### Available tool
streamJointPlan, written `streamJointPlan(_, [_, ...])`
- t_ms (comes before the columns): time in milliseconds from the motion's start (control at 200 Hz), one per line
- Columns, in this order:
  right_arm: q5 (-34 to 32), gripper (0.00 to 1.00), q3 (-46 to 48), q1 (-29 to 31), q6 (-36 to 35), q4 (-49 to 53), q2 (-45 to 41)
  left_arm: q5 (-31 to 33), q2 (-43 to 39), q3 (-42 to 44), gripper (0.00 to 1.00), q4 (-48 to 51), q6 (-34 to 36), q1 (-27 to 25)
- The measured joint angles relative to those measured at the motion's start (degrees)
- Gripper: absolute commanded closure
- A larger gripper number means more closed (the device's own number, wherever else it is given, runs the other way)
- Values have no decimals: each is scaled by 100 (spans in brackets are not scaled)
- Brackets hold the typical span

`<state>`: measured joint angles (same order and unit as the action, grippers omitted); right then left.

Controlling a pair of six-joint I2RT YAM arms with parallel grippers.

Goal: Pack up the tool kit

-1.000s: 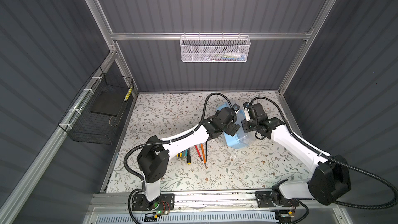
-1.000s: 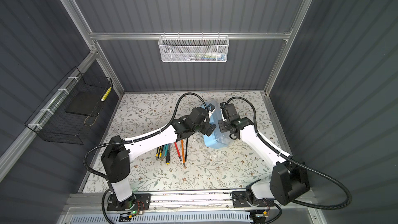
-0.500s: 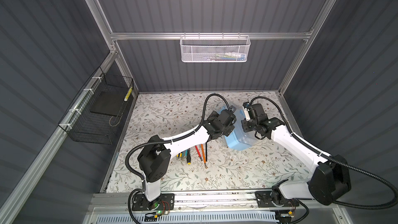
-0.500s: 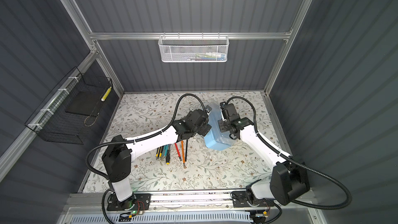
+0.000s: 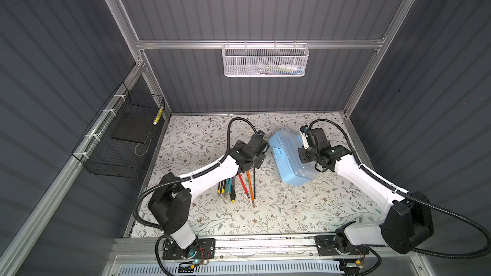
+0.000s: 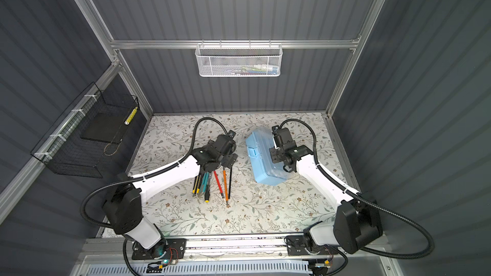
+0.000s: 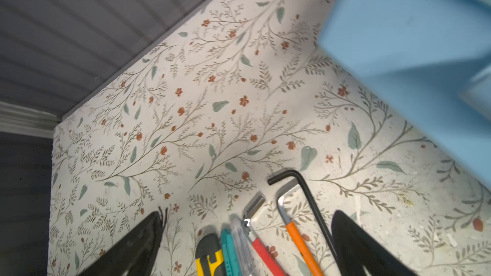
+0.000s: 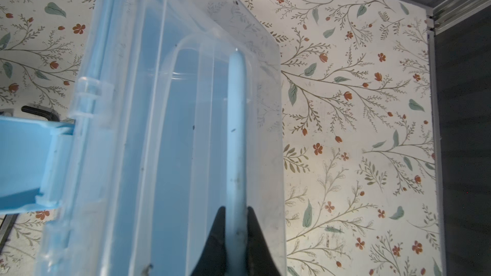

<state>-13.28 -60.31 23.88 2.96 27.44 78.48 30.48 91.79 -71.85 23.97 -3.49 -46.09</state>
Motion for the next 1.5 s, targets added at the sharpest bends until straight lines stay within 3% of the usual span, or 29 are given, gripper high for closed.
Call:
streamJointPlan(195, [94,100,0,-11,76,33,-81,-634,-581,35,0,-227,-225,216])
streamJointPlan(636, [546,100,15,-133,490,2,-404,-2144,-109,422,0,-898,-835,214])
streamJointPlan(966, [1263,100,435,-833,852,-155,-988,-2634,776,562,0,-1331,-1318,214])
streamJointPlan(1497, [2356,100,763,-1486,1080,-560,-1145,-3233,1290,260,0,-1805,-1631,214])
